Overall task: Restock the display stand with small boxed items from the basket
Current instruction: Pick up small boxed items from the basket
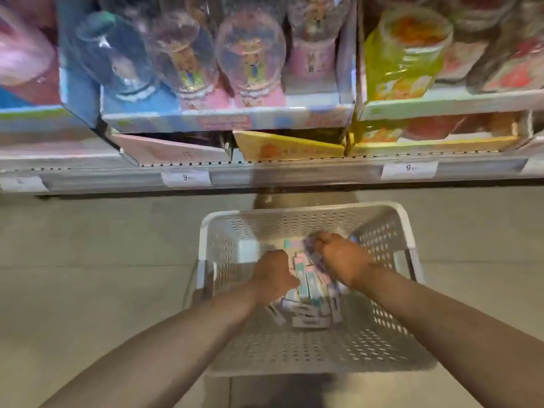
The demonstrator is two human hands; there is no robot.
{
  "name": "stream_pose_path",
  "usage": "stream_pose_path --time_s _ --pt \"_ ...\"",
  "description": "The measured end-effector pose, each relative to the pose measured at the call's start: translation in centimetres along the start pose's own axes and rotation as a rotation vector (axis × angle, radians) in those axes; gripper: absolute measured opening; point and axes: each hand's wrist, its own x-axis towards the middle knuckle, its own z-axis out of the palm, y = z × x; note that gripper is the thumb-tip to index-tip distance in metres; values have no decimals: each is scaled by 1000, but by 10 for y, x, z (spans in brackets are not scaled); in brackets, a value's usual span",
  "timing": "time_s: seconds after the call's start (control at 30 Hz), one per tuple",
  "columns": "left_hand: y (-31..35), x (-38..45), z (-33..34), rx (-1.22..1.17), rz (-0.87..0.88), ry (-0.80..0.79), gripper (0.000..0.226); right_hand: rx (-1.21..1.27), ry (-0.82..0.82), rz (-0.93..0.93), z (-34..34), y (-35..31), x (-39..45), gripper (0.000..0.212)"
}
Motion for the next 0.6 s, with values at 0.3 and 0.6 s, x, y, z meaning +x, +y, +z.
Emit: stream_pose_path --time_s 0.3,0.6 --pt "9 9 27 66 -100 17 40 -205 -49 77 -2 -3 14 38" --pt "7 7 27 47 -109 -41 23 163 18 387 -7 -13 -3 29"
